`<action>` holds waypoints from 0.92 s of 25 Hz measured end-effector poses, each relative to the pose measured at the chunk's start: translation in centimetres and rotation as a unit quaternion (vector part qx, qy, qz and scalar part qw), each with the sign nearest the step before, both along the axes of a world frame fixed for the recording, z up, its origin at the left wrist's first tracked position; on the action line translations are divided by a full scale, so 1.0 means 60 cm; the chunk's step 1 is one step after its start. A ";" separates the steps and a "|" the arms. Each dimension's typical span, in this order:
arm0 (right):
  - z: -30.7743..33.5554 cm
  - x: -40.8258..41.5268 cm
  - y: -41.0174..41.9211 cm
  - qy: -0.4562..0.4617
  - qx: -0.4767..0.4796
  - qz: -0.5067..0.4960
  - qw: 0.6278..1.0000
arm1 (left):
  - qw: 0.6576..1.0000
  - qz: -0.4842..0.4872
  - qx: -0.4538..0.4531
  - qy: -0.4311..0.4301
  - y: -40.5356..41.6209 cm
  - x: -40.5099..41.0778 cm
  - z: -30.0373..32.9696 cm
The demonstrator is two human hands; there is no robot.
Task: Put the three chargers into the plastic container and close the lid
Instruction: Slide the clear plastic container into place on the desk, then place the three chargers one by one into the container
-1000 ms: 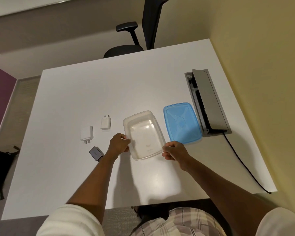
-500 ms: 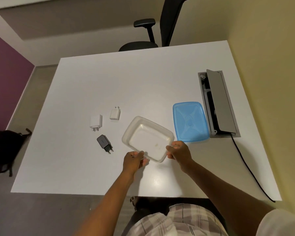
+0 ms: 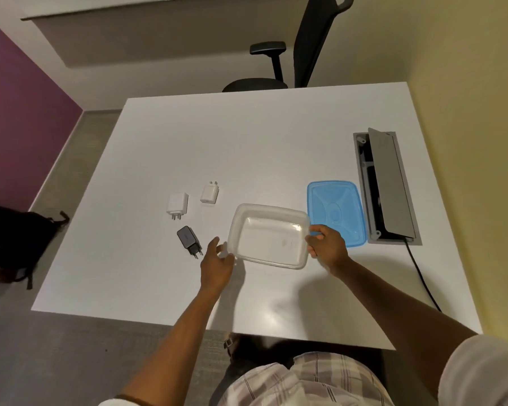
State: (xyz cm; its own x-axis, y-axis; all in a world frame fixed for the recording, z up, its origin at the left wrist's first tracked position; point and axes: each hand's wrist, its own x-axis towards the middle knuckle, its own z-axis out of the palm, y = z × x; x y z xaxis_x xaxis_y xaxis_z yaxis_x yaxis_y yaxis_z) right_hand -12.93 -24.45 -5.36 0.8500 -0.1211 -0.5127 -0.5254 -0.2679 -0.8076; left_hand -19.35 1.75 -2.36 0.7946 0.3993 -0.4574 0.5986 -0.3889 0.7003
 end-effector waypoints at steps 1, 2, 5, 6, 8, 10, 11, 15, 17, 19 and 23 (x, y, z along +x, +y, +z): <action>0.001 0.004 -0.002 -0.013 -0.035 0.025 0.999 | 1.000 -0.010 0.006 -0.001 -0.002 -0.002 -0.001; 0.003 0.008 -0.003 -0.025 -0.060 0.046 0.997 | 1.000 -0.019 0.013 -0.002 -0.005 -0.004 -0.002; 0.007 0.014 -0.004 -0.036 -0.082 0.069 0.994 | 0.999 -0.038 0.022 -0.010 -0.009 -0.010 -0.005; 0.007 0.013 -0.003 -0.042 -0.089 0.070 0.993 | 0.999 -0.041 0.022 -0.012 -0.009 -0.012 -0.005; 0.008 0.009 0.001 -0.063 -0.120 0.055 0.989 | 0.999 -0.044 0.025 -0.012 -0.006 -0.014 -0.008; 0.012 -0.001 0.006 -0.096 -0.149 0.017 0.984 | 0.998 -0.051 0.036 -0.008 0.001 -0.019 -0.012; 0.015 -0.006 0.009 -0.122 -0.160 0.002 0.980 | 0.998 -0.053 0.042 -0.006 0.006 -0.022 -0.015; 0.033 -0.036 0.035 -0.296 -0.171 0.004 0.940 | 0.994 -0.082 0.067 0.010 0.040 -0.050 -0.035; 0.043 -0.047 0.059 -0.369 -0.150 0.039 0.916 | 0.990 -0.098 0.097 0.024 0.064 -0.072 -0.050; 0.051 -0.051 0.088 -0.388 -0.139 0.083 0.907 | 0.982 -0.124 0.135 0.044 0.089 -0.091 -0.071; 0.050 -0.060 0.157 -0.360 -0.132 0.178 0.906 | 0.963 -0.162 0.203 0.073 0.147 -0.106 -0.109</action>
